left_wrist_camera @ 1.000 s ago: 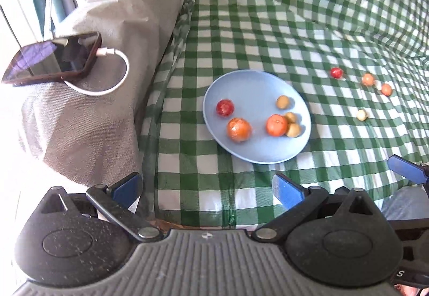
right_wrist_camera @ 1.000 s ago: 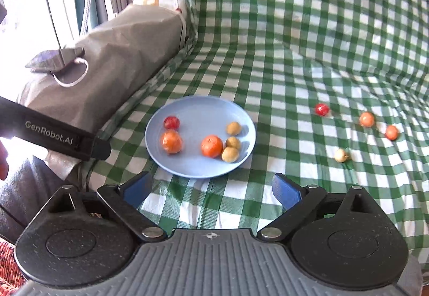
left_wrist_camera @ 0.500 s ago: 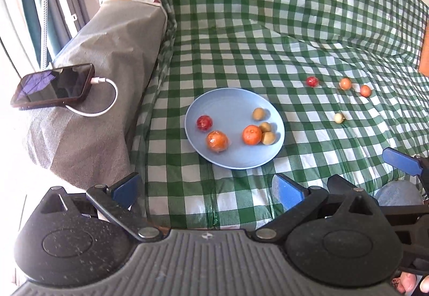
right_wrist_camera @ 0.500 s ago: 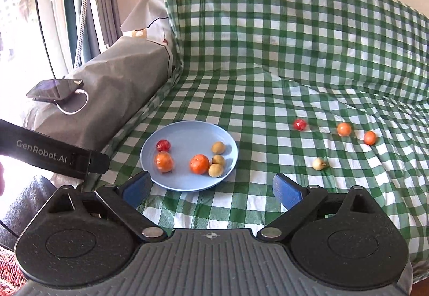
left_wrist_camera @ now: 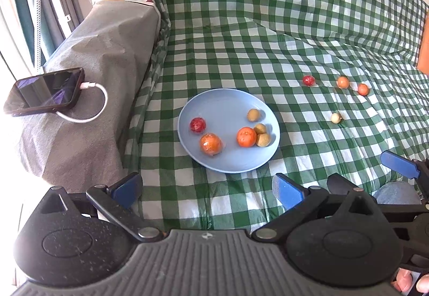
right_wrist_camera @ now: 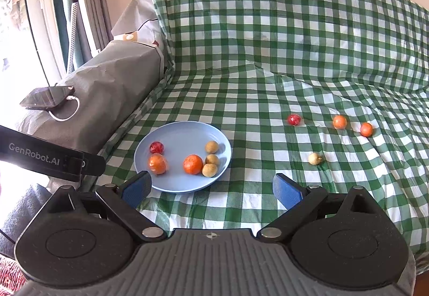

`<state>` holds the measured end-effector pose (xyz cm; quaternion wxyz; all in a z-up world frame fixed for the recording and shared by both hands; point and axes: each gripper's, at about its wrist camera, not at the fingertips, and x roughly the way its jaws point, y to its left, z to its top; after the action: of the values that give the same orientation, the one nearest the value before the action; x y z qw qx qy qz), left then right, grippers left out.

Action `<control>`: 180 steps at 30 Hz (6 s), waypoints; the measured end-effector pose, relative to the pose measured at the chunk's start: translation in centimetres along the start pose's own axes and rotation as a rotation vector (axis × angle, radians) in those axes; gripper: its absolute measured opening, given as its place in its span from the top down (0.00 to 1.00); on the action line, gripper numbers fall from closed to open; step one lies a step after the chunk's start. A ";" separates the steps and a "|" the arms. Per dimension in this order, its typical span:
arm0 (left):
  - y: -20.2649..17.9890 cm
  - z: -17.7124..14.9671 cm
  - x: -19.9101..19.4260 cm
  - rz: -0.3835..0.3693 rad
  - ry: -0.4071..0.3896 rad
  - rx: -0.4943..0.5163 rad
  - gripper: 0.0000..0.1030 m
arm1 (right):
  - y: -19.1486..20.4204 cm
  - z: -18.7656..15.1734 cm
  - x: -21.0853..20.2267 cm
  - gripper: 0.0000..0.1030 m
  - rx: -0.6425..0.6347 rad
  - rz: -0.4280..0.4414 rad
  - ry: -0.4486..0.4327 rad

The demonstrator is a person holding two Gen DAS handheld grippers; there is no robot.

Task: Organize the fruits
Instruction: 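Grasp a red fruit with left tool while right tool grasps another mandarin, then carry both fruits to the blue plate and open both tools to release, then withdraw both open tools from the plate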

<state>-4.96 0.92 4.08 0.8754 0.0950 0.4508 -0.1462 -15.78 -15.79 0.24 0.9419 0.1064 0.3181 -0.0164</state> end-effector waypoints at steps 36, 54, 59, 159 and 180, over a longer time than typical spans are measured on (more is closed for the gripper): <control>-24.2 19.6 30.3 -0.131 0.108 0.267 0.00 | -33.9 4.4 23.0 0.05 0.289 -0.475 0.032; -25.2 20.3 33.8 -0.184 0.123 0.270 0.66 | -36.3 4.0 29.4 0.63 0.180 -0.534 0.042; -23.9 19.7 29.1 -0.250 0.079 0.256 0.66 | -36.9 4.2 26.5 0.63 0.322 -0.578 0.038; 3.4 0.4 -0.4 0.109 -0.025 -0.113 0.00 | 4.6 -0.2 3.0 0.01 -0.140 -0.066 0.049; -1.2 -5.8 -9.5 0.157 -0.127 -0.012 0.00 | 3.7 -3.0 -8.8 0.01 -0.082 -0.053 -0.183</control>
<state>-15.04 3.14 8.42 0.9115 0.1151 0.3867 -0.0803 -24.23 -11.87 3.92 0.9698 0.0571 0.2339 -0.0380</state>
